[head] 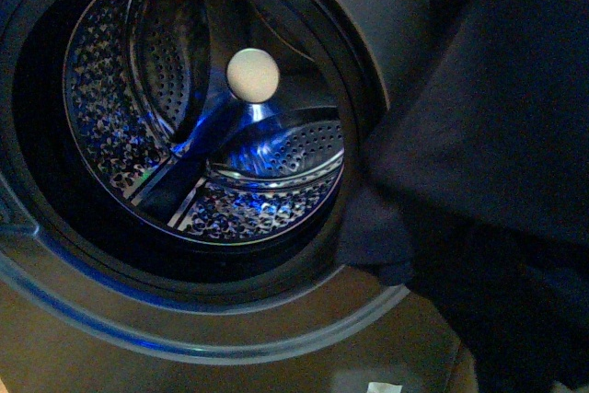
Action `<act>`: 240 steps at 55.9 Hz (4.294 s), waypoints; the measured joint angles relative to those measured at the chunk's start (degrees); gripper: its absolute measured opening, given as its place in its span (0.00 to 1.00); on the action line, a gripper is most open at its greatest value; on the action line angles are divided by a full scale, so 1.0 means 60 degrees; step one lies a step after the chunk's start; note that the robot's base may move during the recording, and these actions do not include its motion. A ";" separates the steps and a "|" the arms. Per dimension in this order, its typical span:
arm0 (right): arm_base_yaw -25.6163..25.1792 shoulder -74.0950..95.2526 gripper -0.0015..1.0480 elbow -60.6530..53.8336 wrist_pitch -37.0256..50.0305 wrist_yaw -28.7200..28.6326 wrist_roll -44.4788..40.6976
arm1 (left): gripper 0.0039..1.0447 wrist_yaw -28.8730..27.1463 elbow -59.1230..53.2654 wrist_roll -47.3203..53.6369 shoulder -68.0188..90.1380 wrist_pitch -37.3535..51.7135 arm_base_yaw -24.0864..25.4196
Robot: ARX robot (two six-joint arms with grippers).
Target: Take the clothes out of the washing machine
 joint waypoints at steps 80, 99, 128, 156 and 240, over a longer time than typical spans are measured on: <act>-1.4517 0.2477 0.05 0.3089 -0.2331 -0.7435 0.3595 | 0.94 0.0004 0.0047 0.0004 -0.0018 0.0000 0.0000; -1.4804 0.5938 0.17 0.2470 -0.7741 -0.7359 0.0047 | 0.94 0.0004 0.0051 0.0004 -0.0018 0.0000 0.0000; -1.4473 0.5242 0.92 0.1719 -0.7348 -0.9107 0.1821 | 0.94 0.0004 0.0062 0.0004 -0.0029 0.0000 0.0000; -0.9286 -0.1920 0.93 -0.0339 -0.5348 -0.7431 0.3916 | 0.94 0.0004 0.0062 0.0004 -0.0029 0.0000 0.0000; -0.2943 -1.0010 0.02 -0.6510 -0.9216 -0.1005 -0.0361 | 0.94 -0.3242 -0.0044 -0.2779 -0.1887 -0.4448 0.4109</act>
